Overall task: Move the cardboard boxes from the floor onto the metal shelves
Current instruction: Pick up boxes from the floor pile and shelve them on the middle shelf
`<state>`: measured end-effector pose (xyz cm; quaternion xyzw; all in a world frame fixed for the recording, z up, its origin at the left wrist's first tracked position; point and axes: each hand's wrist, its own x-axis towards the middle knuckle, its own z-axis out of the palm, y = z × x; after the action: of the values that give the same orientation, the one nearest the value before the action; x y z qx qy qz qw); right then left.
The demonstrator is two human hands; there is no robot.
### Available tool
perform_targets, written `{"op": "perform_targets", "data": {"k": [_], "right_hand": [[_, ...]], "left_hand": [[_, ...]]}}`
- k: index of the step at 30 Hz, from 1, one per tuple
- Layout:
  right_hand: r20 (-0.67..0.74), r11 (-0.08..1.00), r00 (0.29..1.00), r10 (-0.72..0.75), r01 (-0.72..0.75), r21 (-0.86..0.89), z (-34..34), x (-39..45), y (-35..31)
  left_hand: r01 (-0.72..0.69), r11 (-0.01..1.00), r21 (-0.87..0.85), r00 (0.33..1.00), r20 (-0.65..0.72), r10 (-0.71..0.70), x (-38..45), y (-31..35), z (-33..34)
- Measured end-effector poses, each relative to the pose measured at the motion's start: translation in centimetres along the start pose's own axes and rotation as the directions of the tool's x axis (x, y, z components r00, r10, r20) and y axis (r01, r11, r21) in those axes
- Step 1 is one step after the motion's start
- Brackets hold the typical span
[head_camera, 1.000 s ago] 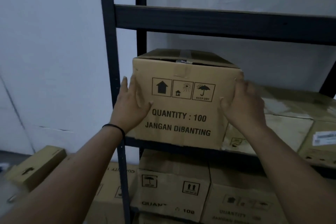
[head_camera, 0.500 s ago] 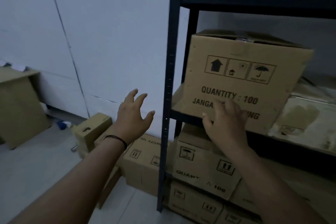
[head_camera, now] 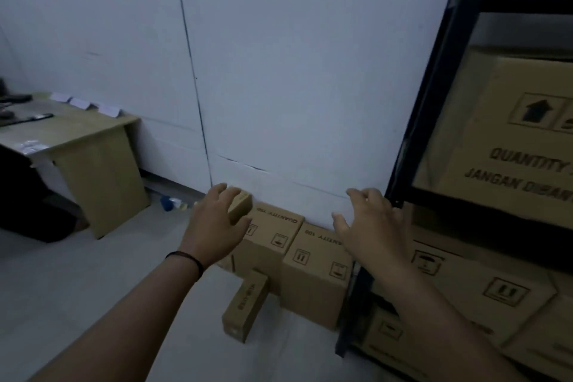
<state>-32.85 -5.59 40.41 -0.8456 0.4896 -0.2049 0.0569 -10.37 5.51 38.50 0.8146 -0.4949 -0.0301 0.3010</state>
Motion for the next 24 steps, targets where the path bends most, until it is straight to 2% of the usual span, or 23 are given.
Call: {"op": "perform_targets", "data": {"k": [7,11,18,24], "right_hand": [[0.139,1.000,0.990,0.004,-0.006,0.018,4.2,1.5,-7.0],[0.183,0.999,0.983,0.010,-0.017,0.036,7.0,3.3,-9.6],[0.224,0.996,0.973,0.062,-0.075,0.050,11.7,8.7,-11.5],[0.270,0.990,0.958,0.096,-0.119,0.070,16.0,16.1,-12.0]], "left_hand": [[0.101,0.995,0.018,0.994,0.040,-0.102,1.2,-7.3,-2.9],[0.093,0.995,0.022,0.994,0.060,-0.094,3.1,-9.4,-3.0],[0.054,0.997,0.054,0.993,0.106,-0.059,8.8,-12.3,-1.9],[0.109,0.994,0.029,0.982,0.154,-0.112,16.2,-15.8,-0.4]]}}
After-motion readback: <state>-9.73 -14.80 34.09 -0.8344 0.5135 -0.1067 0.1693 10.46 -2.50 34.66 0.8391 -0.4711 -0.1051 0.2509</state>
